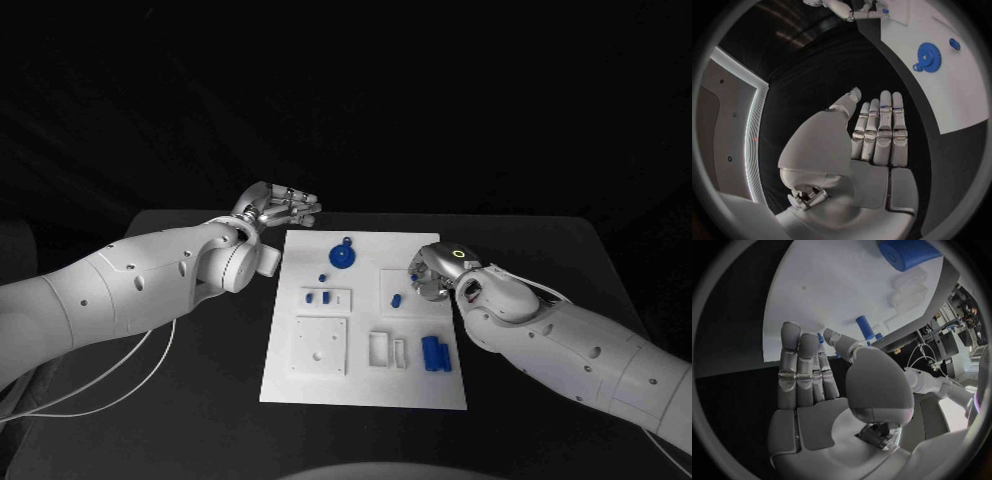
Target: Assemble the parts on the task board
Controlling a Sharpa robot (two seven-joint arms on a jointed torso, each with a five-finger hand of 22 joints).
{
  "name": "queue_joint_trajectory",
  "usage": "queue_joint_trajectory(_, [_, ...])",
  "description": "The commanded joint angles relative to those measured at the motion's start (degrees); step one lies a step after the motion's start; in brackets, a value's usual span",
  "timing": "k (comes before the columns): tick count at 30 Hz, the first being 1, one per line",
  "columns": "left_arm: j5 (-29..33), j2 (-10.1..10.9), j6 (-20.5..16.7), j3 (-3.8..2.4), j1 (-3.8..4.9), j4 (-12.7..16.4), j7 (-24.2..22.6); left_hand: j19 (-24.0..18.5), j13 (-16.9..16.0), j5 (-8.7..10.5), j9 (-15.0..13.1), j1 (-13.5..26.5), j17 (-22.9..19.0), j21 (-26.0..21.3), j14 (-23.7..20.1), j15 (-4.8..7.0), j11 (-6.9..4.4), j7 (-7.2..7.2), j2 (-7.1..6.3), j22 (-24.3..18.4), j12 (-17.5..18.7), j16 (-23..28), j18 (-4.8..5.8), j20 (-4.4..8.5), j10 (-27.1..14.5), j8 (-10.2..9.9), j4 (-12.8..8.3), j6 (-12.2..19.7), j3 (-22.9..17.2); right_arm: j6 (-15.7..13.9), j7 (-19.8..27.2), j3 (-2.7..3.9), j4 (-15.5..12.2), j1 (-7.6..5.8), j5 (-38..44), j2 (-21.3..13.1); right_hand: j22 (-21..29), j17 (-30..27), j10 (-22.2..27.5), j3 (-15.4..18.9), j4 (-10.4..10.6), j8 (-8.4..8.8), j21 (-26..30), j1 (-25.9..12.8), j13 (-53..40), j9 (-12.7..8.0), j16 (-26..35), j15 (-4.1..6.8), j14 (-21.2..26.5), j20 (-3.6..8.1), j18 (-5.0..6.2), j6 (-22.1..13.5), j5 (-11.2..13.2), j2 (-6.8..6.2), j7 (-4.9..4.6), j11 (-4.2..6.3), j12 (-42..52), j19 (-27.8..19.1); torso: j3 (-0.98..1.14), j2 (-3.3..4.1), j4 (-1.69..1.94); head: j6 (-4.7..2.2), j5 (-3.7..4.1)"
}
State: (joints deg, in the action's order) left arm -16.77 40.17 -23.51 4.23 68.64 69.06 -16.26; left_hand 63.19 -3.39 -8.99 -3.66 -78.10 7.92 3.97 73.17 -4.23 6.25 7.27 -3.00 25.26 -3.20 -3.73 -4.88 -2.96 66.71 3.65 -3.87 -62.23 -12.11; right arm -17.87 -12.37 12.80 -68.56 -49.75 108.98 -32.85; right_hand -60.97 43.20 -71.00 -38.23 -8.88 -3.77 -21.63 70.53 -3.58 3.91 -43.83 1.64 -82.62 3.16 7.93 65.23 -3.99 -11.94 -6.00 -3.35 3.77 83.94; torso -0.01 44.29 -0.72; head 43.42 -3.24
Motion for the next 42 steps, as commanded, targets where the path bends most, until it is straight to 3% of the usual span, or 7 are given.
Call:
queue_joint_trajectory(1, [0.9, -0.1, 1.2, -0.06, 0.12, 0.1, -0.9, 0.4, 0.0, 0.28, -0.1, -0.1, 0.0, 0.2, 0.2, 0.06, 0.10, 0.00, 0.57, -0.5, -0.3, 0.2, 1.03, -0.16, -0.5, 0.0, 0.1, 0.1, 0.4, 0.2, -0.1, -0.29, 0.3, 0.24, 0.9, 0.3, 0.0, 0.0, -0.6, -0.5, -0.2, 0.12, -0.5, 0.1, 0.1, 0.1, -0.3, 0.34, -0.2, 0.06, 0.26, 0.7, 0.4, 1.16, 0.00, 0.10, -0.3, 2.4, 0.00, -0.02, -0.03, 0.08, -0.08])
queue_joint_trajectory(11, [0.9, -0.2, 1.4, -0.06, 0.16, 0.0, -0.6, 0.6, 0.0, 0.29, -0.1, -0.1, 0.0, 0.2, 0.3, 0.06, 0.11, -0.01, 0.60, -1.3, -0.3, 0.2, 1.04, -0.16, -0.6, 0.0, 0.1, 0.1, 0.5, 0.0, -0.8, -0.42, 0.6, 0.24, 1.5, 0.7, -0.8, 0.3, -2.7, -0.9, -1.4, 0.06, -2.7, 0.0, 0.0, 0.2, -0.6, 1.07, -0.2, 0.74, -0.14, 3.3, 0.6, 4.22, 0.54, 0.83, -0.3, 2.3, 0.00, -0.01, 0.00, 0.12, -0.07])
queue_joint_trajectory(17, [1.0, -0.3, 1.5, -0.06, 0.19, -0.1, -0.4, 0.7, 0.1, 0.31, -0.1, 0.0, 0.0, 0.3, 0.3, 0.07, 0.12, -0.03, 0.59, -1.5, -0.3, 0.2, 1.04, -0.15, -0.6, 0.0, 0.1, 0.0, 0.6, 0.5, -1.6, -0.57, 0.9, 0.24, 2.4, 1.1, -1.3, 0.5, -4.7, -0.1, -2.5, 0.09, -3.2, -0.2, 0.0, 0.4, -0.6, 1.63, -0.1, 1.32, -0.56, 5.1, 0.6, 5.14, 1.01, 1.49, -0.3, 2.2, -0.02, 0.01, -0.01, 0.21, -0.03])
queue_joint_trajectory(23, [1.0, -0.3, 1.7, -0.06, 0.22, -0.2, -0.3, 0.7, 0.1, 0.31, -0.1, -0.1, 0.0, 0.3, 0.3, 0.07, 0.14, -0.05, 0.59, -1.7, -0.3, 0.2, 1.05, -0.14, -0.7, 0.0, 0.1, -0.1, 0.6, 1.0, -2.6, -0.99, 1.2, 0.24, 3.6, 1.4, -1.7, 0.6, -5.5, -0.3, -3.6, 0.05, -3.4, -0.1, -0.1, 0.4, -0.5, 1.77, -0.1, 1.51, -0.76, 6.0, -0.4, 5.62, 1.19, 1.71, -0.3, 2.2, -0.03, -0.03, 0.00, 0.32, 0.00])
queue_joint_trajectory(28, [1.0, -0.3, 1.7, -0.06, 0.24, -0.4, -0.3, 0.7, 0.1, 0.31, -0.1, -0.1, 0.0, 0.3, 0.3, 0.07, 0.14, -0.05, 0.59, -1.7, -0.3, 0.2, 1.05, -0.14, -0.7, 0.0, 0.1, -0.1, 0.6, -0.3, -3.9, -1.16, 1.1, 0.24, 4.7, 1.3, -2.3, 0.7, -6.4, -1.3, -4.4, 0.06, -3.8, 0.0, -0.1, 0.5, -0.5, 1.99, -0.1, 1.73, -0.80, 6.7, -1.6, 5.68, 1.36, 1.87, -0.3, 2.1, -0.03, -0.06, -0.02, 0.37, -0.11])
queue_joint_trajectory(36, [1.0, -0.3, 1.8, -0.06, 0.26, -0.8, -0.3, 0.7, 0.0, 0.31, -0.1, -0.1, 0.0, 0.3, 0.3, 0.05, 0.17, -0.06, 0.59, -1.9, -0.3, 0.2, 1.05, -0.14, -0.8, 0.0, 0.0, -0.1, 0.6, -3.5, -4.6, -1.22, 0.2, 0.24, 5.3, 1.0, -3.2, 0.9, -7.0, -3.0, -4.6, 0.09, -4.4, 0.5, -0.1, 0.6, -0.4, 2.15, -0.2, 1.92, -0.84, 7.2, 0.6, 5.52, 1.50, 2.00, -0.3, 2.1, 0.03, -0.05, -0.02, 0.41, -0.23])
queue_joint_trajectory(42, [1.0, -0.3, 1.8, -0.06, 0.27, -1.2, -0.4, 0.7, 0.0, 0.31, -0.1, -0.1, 0.0, 0.3, 0.3, 0.05, 0.17, -0.06, 0.59, -1.9, -0.3, 0.2, 1.05, -0.14, -0.8, 0.0, 0.0, -0.1, 0.6, -5.7, -4.6, -1.16, -1.2, 0.15, 5.3, 0.2, -3.8, 1.0, -7.5, -3.7, -4.2, 0.10, -4.7, 0.8, -0.1, 0.8, -0.3, 2.24, -0.2, 2.01, -0.86, 7.5, 0.8, 4.95, 1.60, 2.11, -0.3, 2.2, 0.01, -0.08, -0.05, 0.37, -0.34])
